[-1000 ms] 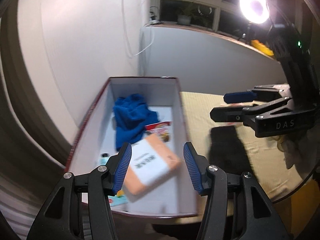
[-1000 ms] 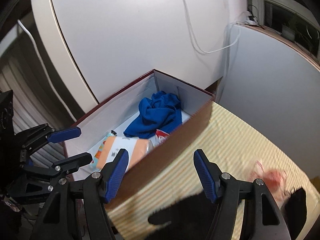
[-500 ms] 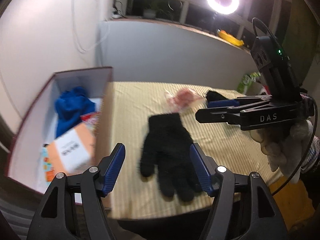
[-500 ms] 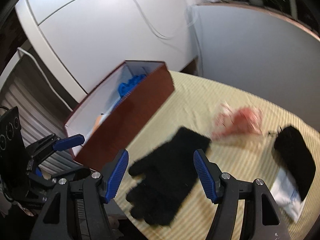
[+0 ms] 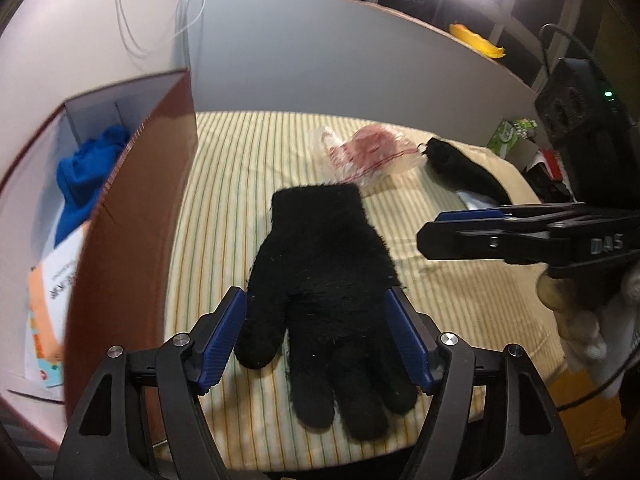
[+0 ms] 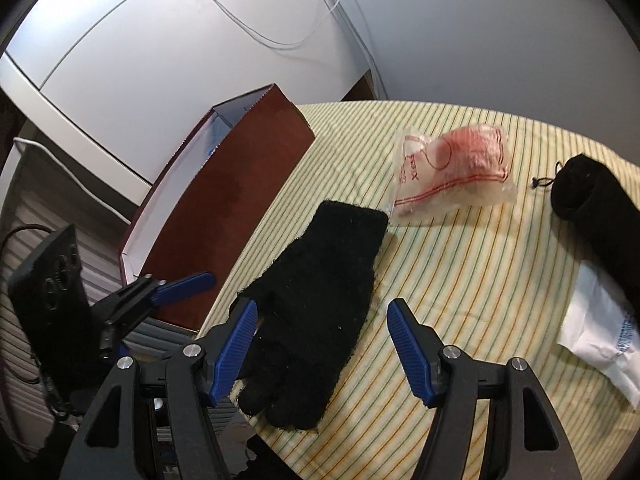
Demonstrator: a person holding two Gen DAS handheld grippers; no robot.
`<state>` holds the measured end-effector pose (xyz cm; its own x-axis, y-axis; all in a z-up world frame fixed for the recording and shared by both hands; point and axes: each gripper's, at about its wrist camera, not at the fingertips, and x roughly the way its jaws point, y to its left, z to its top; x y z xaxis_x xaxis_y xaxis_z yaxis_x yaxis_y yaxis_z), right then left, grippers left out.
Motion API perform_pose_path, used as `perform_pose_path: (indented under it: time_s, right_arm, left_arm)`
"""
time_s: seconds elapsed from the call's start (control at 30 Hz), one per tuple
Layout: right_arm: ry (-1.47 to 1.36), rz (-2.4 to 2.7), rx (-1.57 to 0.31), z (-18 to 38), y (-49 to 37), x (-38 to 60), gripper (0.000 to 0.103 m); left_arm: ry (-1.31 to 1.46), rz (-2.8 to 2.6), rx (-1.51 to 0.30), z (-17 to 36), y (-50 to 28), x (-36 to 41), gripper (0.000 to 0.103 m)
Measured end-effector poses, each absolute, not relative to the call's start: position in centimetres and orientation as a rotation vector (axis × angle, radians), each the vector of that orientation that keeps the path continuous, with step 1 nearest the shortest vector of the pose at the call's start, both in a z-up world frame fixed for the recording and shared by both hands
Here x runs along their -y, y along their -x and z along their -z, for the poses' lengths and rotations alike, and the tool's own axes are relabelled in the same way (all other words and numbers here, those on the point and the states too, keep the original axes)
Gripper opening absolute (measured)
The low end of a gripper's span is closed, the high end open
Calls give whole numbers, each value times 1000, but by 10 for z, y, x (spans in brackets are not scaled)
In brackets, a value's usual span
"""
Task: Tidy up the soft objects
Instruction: 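Close both tools on the black knit glove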
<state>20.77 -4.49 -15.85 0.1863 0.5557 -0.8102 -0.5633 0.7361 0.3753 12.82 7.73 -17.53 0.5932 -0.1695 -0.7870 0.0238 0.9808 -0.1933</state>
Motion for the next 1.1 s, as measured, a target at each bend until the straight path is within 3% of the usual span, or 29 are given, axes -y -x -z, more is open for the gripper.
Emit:
perform_pose_path:
  time_s: [0.67,0.87,1.03,1.1]
  right_arm:
    - [-32,-817,-1247,206,-230,22,64]
    - [-44,-832,-1277,216,-232,14,56]
    - [-54,-844,-1292,220,-229,7,53]
    - [-50,-852,-1298,221,-228,3,48]
  left_arm:
    - [222,100,-1009,218,-154,-81,71]
    - [221,127,-1002,218,-153,-79,71]
    - [235,152,-995,217,-151,-79,68]
    - [228,159,-993,217,-151,-77,57]
